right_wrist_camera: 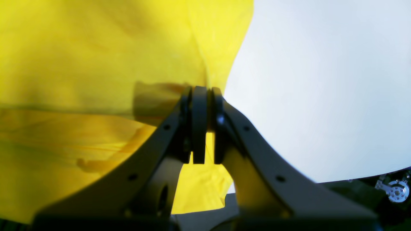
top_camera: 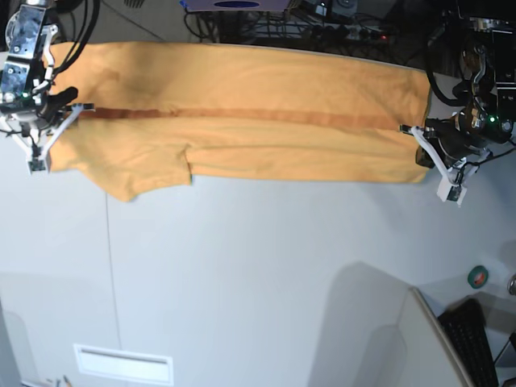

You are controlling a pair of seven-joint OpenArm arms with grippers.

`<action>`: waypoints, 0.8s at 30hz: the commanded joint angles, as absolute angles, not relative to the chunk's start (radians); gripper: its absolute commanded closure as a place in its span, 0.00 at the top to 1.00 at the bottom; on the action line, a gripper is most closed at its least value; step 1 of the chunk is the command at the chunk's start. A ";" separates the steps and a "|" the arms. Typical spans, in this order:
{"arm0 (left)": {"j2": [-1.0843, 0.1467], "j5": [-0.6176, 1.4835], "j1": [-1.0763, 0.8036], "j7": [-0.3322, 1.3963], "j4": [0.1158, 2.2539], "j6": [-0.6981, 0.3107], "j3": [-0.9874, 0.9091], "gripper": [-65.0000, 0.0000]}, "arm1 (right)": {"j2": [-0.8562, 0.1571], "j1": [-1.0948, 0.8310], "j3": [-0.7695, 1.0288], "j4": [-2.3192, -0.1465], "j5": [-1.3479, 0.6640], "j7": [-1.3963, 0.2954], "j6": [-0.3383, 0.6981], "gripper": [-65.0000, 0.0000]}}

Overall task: Layout the t-shirt on the table in an organized manner, then fold the t-shirt properly
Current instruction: 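Fold the shirt lengthwise with both grippers, lifting its edge over the middle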

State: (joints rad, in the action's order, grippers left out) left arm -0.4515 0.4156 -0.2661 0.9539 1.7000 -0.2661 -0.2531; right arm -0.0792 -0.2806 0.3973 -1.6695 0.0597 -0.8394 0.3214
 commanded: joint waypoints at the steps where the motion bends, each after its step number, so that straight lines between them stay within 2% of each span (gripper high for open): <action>1: -0.463 0.410 -0.266 0.944 1.715 -0.263 -0.260 0.00 | -0.088 -0.278 0.400 -1.672 0.065 -0.848 0.318 0.00; 24: -0.453 0.410 -0.305 0.952 1.670 -0.263 -0.260 0.00 | -0.088 -0.262 0.406 -1.610 0.068 -0.855 0.317 0.00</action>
